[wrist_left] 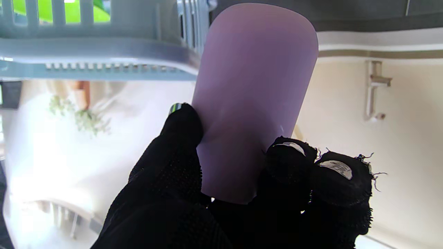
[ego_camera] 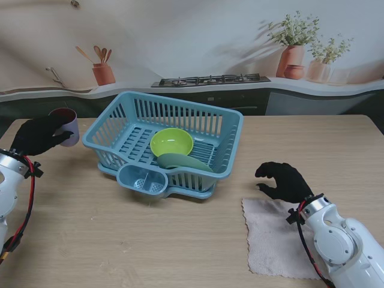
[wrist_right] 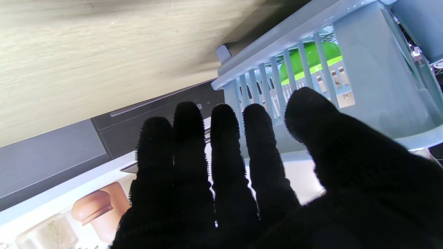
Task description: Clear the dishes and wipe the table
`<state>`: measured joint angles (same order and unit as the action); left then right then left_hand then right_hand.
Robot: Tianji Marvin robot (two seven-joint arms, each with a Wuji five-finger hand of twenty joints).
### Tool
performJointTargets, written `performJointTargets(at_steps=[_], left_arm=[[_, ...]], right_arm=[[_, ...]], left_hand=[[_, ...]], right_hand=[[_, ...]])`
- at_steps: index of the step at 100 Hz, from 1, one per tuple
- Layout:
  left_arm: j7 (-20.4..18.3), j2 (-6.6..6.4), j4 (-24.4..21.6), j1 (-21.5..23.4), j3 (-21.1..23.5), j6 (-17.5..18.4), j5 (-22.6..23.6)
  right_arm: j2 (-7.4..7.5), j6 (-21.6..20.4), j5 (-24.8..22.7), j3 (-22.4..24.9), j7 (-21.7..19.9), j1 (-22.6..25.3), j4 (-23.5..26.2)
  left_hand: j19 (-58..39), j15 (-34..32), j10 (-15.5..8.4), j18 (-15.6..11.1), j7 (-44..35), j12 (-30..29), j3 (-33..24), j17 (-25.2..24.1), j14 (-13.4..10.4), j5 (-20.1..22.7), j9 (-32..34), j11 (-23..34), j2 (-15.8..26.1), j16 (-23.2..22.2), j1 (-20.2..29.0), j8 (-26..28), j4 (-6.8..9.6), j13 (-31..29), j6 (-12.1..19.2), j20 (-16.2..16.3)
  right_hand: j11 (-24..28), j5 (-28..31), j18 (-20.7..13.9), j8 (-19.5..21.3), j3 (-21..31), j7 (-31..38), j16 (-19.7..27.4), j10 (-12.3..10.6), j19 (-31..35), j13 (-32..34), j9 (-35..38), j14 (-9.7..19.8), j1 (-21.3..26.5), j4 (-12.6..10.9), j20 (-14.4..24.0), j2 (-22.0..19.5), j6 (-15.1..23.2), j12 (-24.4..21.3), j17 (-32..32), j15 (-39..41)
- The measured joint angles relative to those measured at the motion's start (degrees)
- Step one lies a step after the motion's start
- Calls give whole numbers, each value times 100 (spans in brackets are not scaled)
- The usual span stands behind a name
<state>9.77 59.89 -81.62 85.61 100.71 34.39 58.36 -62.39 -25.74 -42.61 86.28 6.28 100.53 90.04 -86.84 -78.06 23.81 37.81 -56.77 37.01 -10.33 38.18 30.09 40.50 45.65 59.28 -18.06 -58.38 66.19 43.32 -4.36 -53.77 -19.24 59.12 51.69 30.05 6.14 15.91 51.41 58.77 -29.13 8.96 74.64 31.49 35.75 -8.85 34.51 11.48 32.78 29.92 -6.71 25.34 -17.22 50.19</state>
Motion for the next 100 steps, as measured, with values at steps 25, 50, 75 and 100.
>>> performJointTargets(at_steps=[25,50,75,100], left_arm=[[-504,-4,-242,-136,34,258,-396],[-1314,-31,-604,-333,-77,327,-1005],[-1925,-108,-889,-643,-441,144,-1496],[-2357,-158,-980,-1019,-1046,-424,-1840]], right_arm=[[-2,-4,0,9,18,1,0],[-2,-4,-2,12,29,4,0],[-5,3,1,13,72,7,-1],[-7,9,3,12,80,13,-3]], left_hand=[[0,-2,0,-2,-1,0,0,0,-6,0,5,12,0,0,0,1,0,-9,0,3],[-12,-2,0,-2,-2,2,0,7,-7,0,47,15,0,0,0,15,0,-39,0,3],[-33,-5,0,-2,-3,2,0,8,-11,0,49,15,0,0,0,37,0,-40,0,4],[-37,-6,0,-2,-3,2,0,7,-19,0,50,16,0,0,0,41,-1,-40,0,4]], right_hand=[[0,0,0,6,0,0,0,0,-1,0,0,0,0,0,0,0,0,0,0,0],[0,1,0,7,0,0,0,0,-1,0,0,0,0,0,0,0,0,0,0,0],[0,1,1,8,7,-1,0,0,-1,0,0,0,-53,0,0,0,0,0,0,0],[0,1,1,8,7,-1,0,0,-1,0,0,-1,-53,0,0,0,0,0,0,0]])
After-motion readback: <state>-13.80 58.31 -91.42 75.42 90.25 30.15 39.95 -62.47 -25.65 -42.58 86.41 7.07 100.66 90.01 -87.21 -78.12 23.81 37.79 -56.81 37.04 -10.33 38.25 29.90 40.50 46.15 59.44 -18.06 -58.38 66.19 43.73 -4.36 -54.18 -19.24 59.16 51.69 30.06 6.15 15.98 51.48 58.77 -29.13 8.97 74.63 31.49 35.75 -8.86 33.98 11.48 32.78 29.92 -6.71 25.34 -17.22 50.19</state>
